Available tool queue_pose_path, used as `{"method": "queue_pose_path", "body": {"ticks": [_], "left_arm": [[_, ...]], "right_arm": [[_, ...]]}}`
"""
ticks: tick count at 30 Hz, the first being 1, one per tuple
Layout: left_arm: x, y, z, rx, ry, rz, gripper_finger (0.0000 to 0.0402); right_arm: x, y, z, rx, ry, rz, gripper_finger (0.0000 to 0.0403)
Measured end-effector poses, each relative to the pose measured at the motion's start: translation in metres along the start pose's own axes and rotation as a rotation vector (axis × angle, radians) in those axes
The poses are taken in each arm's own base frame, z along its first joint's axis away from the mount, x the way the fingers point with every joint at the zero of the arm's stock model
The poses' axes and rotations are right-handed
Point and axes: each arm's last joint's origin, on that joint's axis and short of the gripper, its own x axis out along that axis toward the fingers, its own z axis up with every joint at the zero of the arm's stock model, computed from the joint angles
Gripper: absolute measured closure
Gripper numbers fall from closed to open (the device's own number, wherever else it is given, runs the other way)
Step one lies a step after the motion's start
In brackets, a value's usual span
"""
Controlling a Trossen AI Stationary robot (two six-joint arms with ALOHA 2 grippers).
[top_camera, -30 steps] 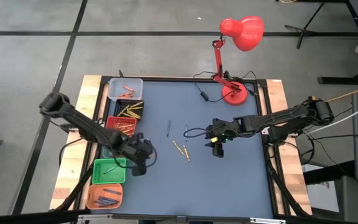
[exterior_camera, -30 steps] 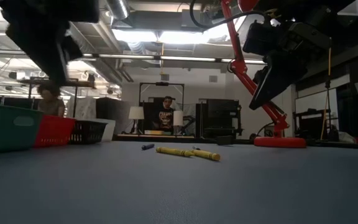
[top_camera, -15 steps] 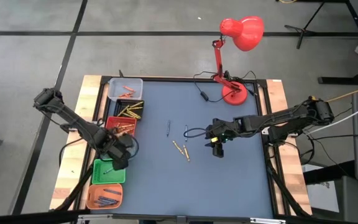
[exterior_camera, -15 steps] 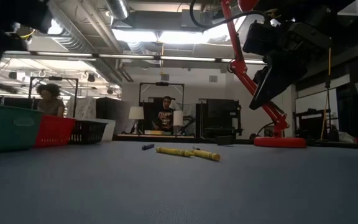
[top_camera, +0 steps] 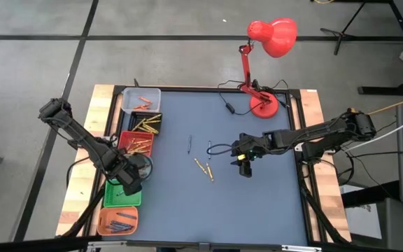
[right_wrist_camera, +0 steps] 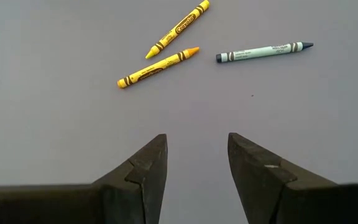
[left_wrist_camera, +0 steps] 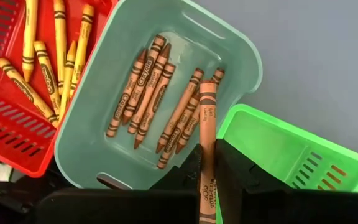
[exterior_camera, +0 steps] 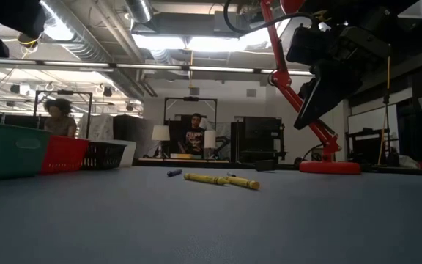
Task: Sort crayons
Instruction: Put the brown crayon into the blue bin, then put the violet crayon into the light orange bin
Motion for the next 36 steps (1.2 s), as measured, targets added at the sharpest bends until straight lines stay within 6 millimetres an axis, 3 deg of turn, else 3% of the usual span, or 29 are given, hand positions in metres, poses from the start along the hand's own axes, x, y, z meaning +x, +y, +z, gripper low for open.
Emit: {"method": "queue_pose_path", "body": {"ticks": [5, 17, 27, 36], "left_arm": [[0.000, 0.000, 0.000, -0.049, 0.000, 0.000, 0.0379], [0.000, -0.004, 0.005, -0.057, -0.107, -0.014, 0.0288], [-0.007, -0.022, 0.023, -0.007, -0.471, -0.106, 0.0283], [-0.012, -0.027, 0.056, 0.062, -0.646, -0.145, 0.0283]], "right_arm": [[0.000, 0.000, 0.000, 0.000, 0.000, 0.000, 0.0235], [0.000, 0.000, 0.000, 0.000, 0.000, 0.000, 0.0235], [0.000, 0.000, 0.000, 0.000, 0.000, 0.000, 0.0235], [0.000, 0.000, 0.000, 0.000, 0.000, 0.000, 0.0235]]}}
